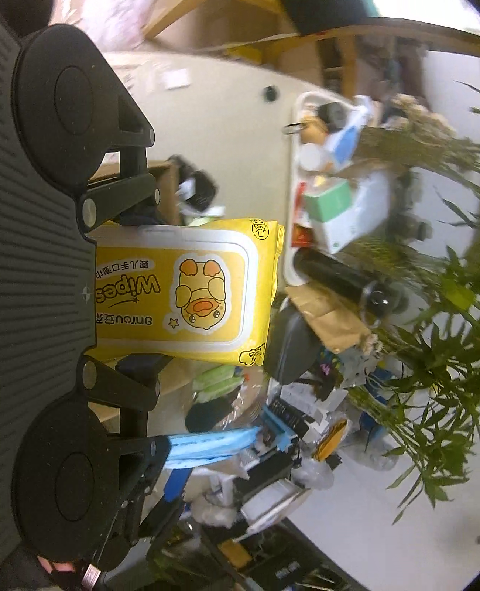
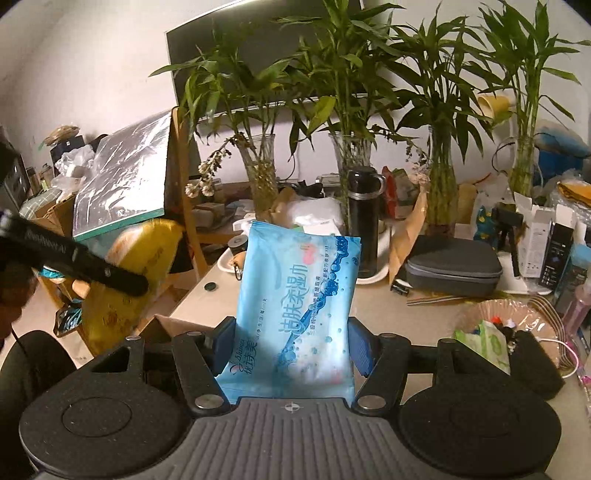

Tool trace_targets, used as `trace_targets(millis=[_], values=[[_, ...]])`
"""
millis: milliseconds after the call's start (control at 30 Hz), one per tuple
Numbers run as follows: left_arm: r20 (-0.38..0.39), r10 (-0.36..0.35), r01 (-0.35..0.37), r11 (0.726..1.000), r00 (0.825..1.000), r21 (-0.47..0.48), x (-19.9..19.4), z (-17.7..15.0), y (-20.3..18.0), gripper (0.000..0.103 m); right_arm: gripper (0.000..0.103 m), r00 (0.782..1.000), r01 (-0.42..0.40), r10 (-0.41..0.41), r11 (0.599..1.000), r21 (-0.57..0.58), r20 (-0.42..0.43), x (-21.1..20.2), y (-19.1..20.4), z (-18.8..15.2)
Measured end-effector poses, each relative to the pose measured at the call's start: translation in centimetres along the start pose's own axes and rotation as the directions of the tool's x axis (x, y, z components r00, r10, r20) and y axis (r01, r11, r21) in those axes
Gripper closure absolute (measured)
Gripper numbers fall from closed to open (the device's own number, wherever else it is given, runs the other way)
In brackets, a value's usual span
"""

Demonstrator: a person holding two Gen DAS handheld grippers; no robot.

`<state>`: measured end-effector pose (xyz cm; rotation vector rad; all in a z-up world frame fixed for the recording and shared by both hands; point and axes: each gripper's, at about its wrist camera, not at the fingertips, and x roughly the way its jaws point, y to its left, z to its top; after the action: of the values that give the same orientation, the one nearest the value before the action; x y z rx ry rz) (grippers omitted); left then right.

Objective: Organize soft objects
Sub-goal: 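Carry both packs to the cardboard box and release them inside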

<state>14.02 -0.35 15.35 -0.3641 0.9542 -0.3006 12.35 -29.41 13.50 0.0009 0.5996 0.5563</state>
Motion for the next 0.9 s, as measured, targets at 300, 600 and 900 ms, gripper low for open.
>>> trace_targets(millis=[300, 600, 900], values=[[0.009, -0.183, 0.181, 0.961, 0.983, -0.208, 1.9, -3.0, 3.7, 0.021, 0.038, 1.0, 0.003, -0.003, 1.0, -0.014, 0.003, -1.0, 0.6, -0.8], [0.122, -0.048, 0.058, 0.995, 0.991, -0.078, -1.0, -4.9, 2.0, 0.017, 0.038, 1.0, 0.014, -0.014, 1.0, -0.011, 0.013, -2.0, 1.1, -1.9], [0.23, 0.104, -0.129, 0.987, 0.968, 0.094, -3.4, -7.7, 0.3, 0.017, 0.038, 1.0, 0.013, -0.013, 1.0, -0.022, 0.026, -2.5, 1.9, -2.3]])
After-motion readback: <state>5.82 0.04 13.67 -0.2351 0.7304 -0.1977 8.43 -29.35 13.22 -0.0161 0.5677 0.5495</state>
